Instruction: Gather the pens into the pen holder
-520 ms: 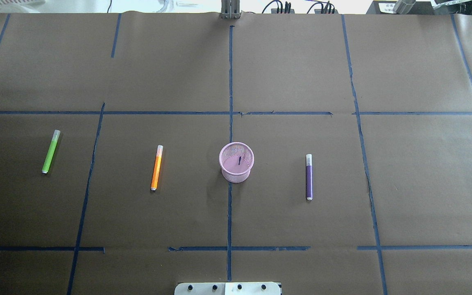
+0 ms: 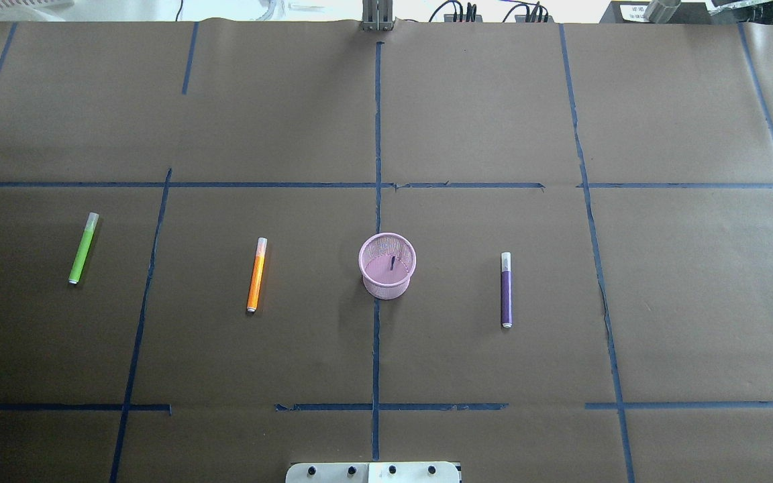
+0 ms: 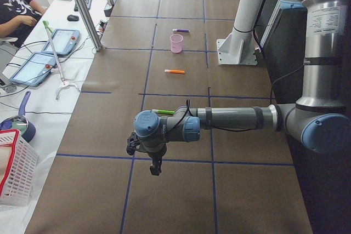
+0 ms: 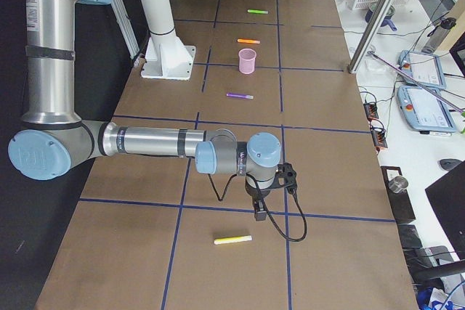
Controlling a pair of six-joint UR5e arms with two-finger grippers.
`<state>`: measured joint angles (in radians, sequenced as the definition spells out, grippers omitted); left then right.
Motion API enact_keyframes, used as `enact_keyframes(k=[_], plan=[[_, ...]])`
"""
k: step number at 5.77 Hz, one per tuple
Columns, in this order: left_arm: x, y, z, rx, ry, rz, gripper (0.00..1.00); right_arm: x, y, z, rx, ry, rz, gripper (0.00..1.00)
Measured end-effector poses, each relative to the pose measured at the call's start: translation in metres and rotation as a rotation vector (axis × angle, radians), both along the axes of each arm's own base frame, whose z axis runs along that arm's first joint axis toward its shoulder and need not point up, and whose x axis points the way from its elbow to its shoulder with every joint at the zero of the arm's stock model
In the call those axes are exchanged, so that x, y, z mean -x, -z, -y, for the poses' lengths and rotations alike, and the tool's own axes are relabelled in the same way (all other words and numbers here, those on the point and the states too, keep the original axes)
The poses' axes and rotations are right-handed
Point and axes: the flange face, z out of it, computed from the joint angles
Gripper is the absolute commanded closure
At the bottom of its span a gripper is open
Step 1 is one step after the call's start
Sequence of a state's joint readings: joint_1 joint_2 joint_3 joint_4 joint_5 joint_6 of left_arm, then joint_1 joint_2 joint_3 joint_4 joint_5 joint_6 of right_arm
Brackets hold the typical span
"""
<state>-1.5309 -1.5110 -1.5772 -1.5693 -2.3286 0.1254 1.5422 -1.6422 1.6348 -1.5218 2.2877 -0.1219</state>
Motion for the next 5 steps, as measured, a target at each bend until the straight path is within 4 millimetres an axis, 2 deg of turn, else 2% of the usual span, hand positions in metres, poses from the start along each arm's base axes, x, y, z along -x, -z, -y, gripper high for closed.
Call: enact_keyframes(k=[2,4,5], plan=[[-0.001,0.003,0.002,-0.006,0.001,0.000,0.00,0.000,-0.008,-0.003,0.012,0.006,-0.003,0.00],[-0.004,0.010,0.008,-0.025,-0.005,0.000,0.00,0.000,-0.024,-0.009,0.044,0.008,-0.002,0.00],[-0.015,0.018,0.018,-0.040,-0.020,-0.001,0.00,0.000,-0.028,-0.010,0.049,0.010,-0.001,0.00]])
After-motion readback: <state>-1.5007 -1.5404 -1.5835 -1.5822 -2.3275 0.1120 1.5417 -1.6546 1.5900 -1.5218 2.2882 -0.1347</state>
